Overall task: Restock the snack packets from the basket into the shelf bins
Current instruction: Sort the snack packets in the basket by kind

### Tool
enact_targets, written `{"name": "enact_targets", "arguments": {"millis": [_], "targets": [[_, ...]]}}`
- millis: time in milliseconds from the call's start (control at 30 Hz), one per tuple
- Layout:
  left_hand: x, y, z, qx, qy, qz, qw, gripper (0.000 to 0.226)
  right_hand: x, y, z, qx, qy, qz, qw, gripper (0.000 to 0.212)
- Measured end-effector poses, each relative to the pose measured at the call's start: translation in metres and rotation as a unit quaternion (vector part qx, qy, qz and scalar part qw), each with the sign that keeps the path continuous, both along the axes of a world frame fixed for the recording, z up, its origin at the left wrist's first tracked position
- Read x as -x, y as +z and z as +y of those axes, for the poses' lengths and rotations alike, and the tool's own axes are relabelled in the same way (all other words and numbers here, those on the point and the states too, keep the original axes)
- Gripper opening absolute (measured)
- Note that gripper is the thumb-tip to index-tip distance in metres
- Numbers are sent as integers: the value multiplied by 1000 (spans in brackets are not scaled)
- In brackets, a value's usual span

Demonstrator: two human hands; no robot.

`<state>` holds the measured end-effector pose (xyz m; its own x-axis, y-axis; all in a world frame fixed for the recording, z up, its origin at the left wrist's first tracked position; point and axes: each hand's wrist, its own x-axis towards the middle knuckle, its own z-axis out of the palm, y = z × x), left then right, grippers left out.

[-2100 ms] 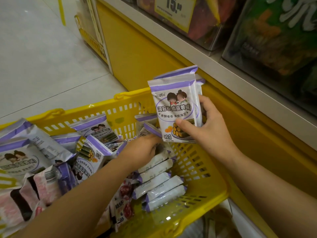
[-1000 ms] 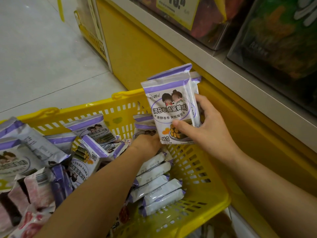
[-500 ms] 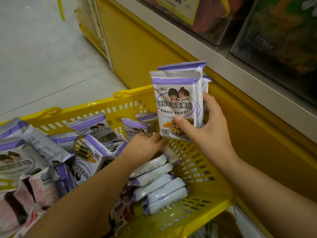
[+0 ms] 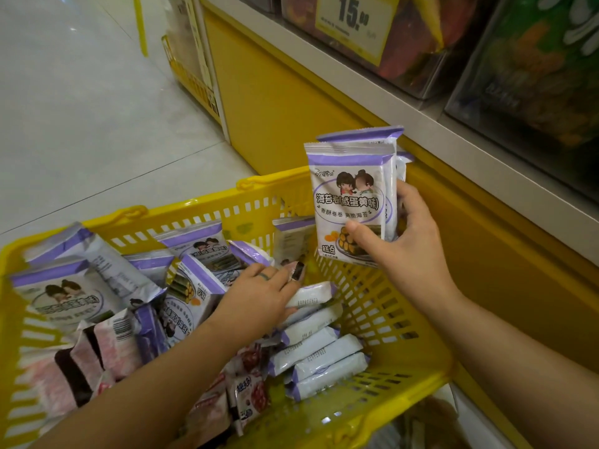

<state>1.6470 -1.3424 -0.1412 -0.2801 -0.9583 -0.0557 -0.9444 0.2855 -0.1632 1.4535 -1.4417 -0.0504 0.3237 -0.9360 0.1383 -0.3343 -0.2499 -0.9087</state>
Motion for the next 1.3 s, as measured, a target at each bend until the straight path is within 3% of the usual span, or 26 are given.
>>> {"name": "enact_targets", "arguments": {"millis": [133, 300, 400, 600, 733, 867, 1000, 1100, 1233, 1267, 1300], "targets": [[8, -12, 0, -56, 96, -82, 990, 59, 0, 0, 0, -1, 1, 4, 1000, 67], [23, -16, 7, -78, 65, -3, 995, 71, 1, 0, -1, -4, 3, 5, 1000, 69], [19, -32, 6, -131, 157, 58, 977, 63, 1, 1, 0, -5, 5, 4, 1000, 70], [26, -26, -24, -236, 152, 51, 958, 63, 0, 2, 2, -8, 9, 3, 1000, 70], [25, -29, -41, -309, 154, 150, 927, 68, 1, 3, 1, -17, 21, -4, 1000, 69], [7, -31, -45, -337, 198, 296, 872, 77, 3, 5, -1, -28, 35, -9, 999, 69], [8, -27, -43, -369, 192, 307, 856, 78, 4, 9, -2, -32, 49, -4, 998, 66], [18, -17, -33, -325, 211, 361, 848, 77, 6, 14, -3, -39, 68, 2, 997, 61], [5, 4, -1, -237, 279, 495, 788, 49, 18, 29, -4, -90, 169, 37, 981, 50], [-1, 8, 8, -217, 304, 538, 756, 42, 20, 34, -4, -105, 203, 61, 971, 49], [-6, 14, 15, -199, 333, 599, 701, 36, 21, 38, -4, -114, 236, 94, 960, 48]]}}
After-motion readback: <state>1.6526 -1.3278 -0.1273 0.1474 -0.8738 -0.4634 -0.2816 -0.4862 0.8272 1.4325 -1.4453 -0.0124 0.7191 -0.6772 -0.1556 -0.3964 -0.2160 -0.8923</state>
